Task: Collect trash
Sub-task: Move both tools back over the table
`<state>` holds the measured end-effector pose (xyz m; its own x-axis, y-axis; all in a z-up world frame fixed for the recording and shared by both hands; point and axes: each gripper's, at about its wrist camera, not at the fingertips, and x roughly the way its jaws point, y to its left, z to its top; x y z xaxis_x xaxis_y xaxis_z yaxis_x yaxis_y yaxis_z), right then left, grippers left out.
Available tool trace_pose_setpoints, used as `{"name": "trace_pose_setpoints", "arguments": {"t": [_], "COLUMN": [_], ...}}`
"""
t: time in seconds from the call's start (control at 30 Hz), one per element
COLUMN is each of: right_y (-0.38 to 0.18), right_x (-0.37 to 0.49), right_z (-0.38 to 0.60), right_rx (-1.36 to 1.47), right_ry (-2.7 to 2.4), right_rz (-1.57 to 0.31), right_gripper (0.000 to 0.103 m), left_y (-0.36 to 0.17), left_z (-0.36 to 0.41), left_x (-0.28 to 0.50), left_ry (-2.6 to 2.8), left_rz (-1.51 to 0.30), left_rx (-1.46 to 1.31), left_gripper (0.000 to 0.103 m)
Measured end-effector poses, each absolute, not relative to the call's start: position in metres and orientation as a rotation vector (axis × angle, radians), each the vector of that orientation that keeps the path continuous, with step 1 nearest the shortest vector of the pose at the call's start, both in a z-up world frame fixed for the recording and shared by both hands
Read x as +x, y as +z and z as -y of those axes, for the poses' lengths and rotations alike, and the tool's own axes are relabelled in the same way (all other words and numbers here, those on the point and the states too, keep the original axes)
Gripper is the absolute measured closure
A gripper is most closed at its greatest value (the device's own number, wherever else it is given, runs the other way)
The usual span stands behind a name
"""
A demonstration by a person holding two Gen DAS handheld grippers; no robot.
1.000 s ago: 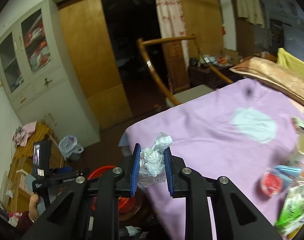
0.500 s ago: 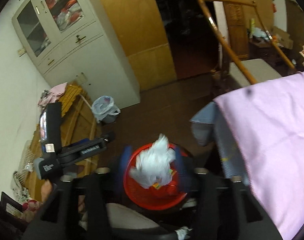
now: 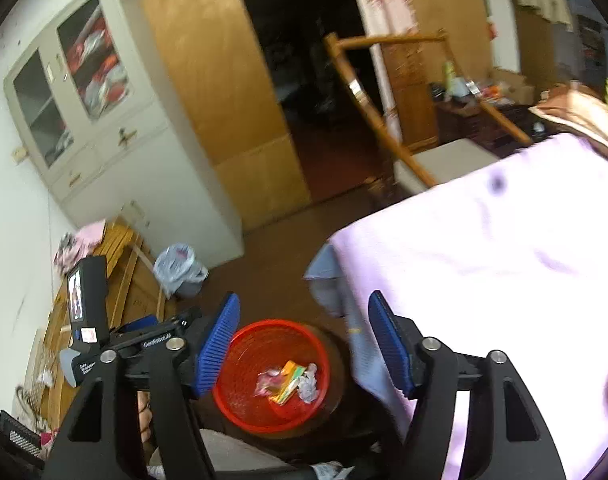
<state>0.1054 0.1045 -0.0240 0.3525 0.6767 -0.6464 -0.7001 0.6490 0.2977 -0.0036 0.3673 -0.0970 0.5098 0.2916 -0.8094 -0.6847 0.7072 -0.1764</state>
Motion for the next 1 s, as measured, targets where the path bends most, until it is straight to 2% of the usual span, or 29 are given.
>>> {"name": "trace_pose_setpoints", "arguments": {"t": [0.4, 0.73, 1.0], "right_y": [-0.008, -0.043, -0.076], "right_x": [0.083, 0.090, 0.095], "right_z": [0.096, 0.280, 0.330], "right_rx": [0.103, 0.289, 0.386], "right_ry": [0.538, 0.102, 0.007], "right_rz": [-0.594, -0.565, -0.577], "right_gripper": [0.013, 0.009, 0.008], "left_y": [-0.057, -0.045, -0.052], "left_z": [-0.213, -0.054, 0.023], "left_x": [0.048, 0.118, 0.168], "left_ry": [0.323, -0.033, -0.145], "left_rz": [-0.880, -0.935, -0.937], "left_rx": [-0.291, -0.072, 0.051], "left_gripper": [0.008, 0.007, 0.007]}}
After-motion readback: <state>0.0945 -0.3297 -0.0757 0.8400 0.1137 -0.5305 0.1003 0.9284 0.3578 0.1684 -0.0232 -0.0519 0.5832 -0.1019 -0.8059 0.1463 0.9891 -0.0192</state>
